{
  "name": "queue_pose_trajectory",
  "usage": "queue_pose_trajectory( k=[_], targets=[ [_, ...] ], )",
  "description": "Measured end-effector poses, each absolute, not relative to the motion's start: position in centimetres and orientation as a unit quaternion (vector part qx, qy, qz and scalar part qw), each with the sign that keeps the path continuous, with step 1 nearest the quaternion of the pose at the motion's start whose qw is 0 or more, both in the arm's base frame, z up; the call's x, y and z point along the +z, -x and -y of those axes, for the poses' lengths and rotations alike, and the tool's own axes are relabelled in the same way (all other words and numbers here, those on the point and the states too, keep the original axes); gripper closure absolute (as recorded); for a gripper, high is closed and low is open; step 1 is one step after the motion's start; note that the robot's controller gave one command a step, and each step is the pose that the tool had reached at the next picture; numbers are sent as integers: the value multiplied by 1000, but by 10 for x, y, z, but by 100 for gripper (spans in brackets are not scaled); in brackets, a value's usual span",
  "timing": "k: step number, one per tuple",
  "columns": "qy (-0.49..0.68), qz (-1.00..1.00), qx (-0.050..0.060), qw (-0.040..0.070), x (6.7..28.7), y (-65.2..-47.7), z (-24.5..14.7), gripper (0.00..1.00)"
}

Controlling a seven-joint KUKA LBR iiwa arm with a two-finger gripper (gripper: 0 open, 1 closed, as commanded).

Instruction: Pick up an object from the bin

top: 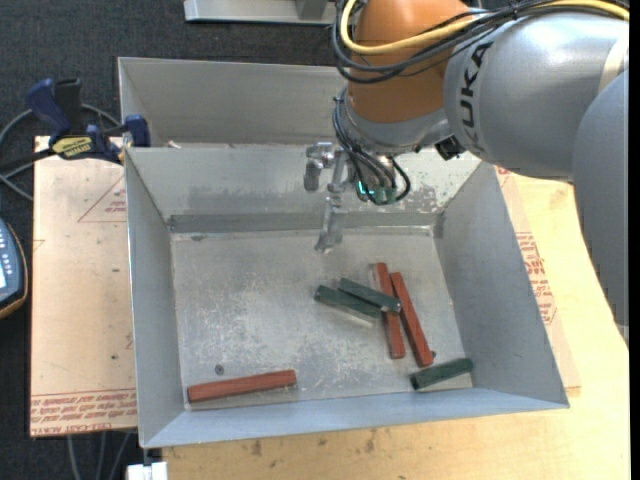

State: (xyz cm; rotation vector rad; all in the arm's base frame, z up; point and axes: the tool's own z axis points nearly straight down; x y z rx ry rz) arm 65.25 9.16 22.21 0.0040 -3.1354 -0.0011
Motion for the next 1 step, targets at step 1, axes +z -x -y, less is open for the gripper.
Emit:
queue_pose_trajectory(
  k=[1],
  targets=[
    [-201, 980, -1, 2, 67, -612, -70, 0]
  ],
)
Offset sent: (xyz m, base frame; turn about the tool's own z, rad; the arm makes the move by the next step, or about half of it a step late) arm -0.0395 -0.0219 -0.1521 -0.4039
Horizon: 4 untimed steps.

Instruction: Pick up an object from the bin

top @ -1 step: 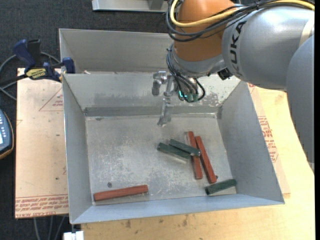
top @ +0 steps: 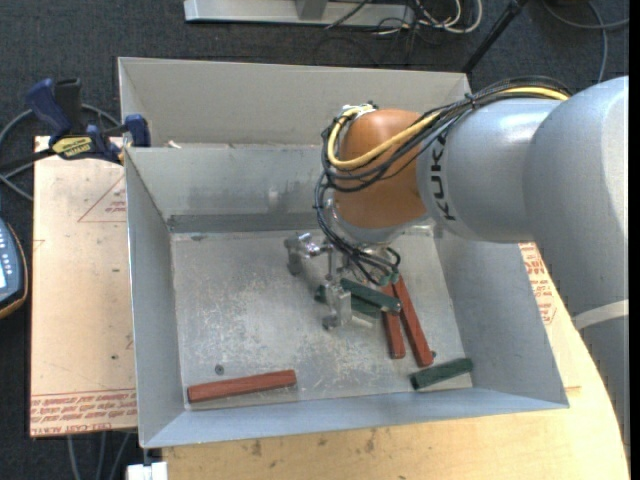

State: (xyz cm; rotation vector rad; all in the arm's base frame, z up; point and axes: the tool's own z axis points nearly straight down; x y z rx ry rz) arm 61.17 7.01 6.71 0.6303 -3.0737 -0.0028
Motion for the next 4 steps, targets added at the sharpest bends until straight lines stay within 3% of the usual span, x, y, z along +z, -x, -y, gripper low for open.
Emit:
queue_pose_trajectory(
  k=[1, 2, 3, 4],
  targets=[
    [-474, 880, 0, -1, 121, -574, -22, 0],
    [-445, 896, 0, -3, 72, -576, 77, 0],
    [-440, 898, -5, -7, 75, -555, 131, 0],
    [-446, 895, -3, -7, 77, -557, 128, 100]
  ],
)
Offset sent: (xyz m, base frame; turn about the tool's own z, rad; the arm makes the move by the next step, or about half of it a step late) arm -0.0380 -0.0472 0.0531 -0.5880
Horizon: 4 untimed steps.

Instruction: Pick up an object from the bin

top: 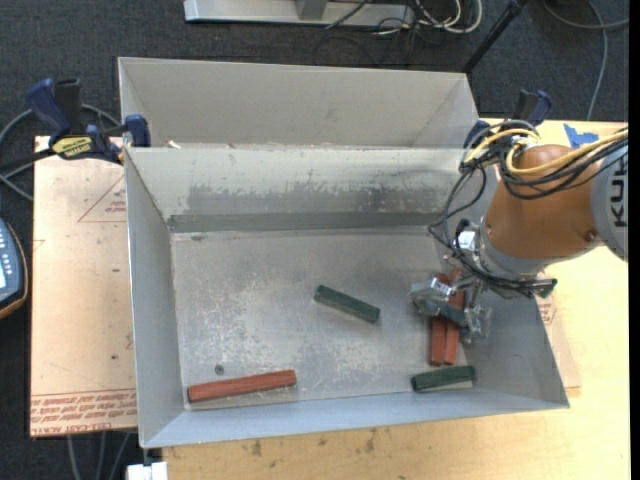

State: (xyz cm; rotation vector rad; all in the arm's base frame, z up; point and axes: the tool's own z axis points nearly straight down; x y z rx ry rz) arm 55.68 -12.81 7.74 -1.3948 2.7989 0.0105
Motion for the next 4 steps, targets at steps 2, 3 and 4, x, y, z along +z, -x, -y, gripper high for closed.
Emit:
queue_pose_trajectory(
  k=[2, 3, 4],
  targets=[
    [625, -780, 1, 2, 124, -553, 92, 0],
    [664, -748, 1, 2, 68, -601, 67, 0],
    [663, -749, -1, 2, 73, -602, 69, 100]
  ],
)
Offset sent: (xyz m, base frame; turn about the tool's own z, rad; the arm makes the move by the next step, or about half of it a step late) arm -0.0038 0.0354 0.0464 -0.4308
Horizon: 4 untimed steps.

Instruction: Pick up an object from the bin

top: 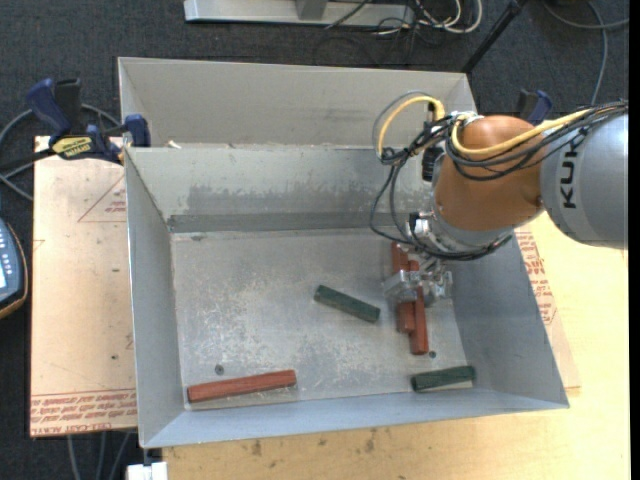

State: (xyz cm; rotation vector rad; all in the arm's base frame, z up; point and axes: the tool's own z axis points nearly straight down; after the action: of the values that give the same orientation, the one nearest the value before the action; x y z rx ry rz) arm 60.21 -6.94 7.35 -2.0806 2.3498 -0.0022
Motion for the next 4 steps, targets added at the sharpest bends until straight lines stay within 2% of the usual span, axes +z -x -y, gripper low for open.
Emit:
queue_pose_trajectory(
  k=[1, 2, 3, 4],
  targets=[
    [672, -741, -4, 4, 212, -598, 91, 100],
    [672, -740, 1, 2, 207, -597, 89, 0],
    [771, -637, 3, 1, 69, -610, 47, 0],
    [770, -638, 0, 3, 75, -612, 48, 100]
  ],
)
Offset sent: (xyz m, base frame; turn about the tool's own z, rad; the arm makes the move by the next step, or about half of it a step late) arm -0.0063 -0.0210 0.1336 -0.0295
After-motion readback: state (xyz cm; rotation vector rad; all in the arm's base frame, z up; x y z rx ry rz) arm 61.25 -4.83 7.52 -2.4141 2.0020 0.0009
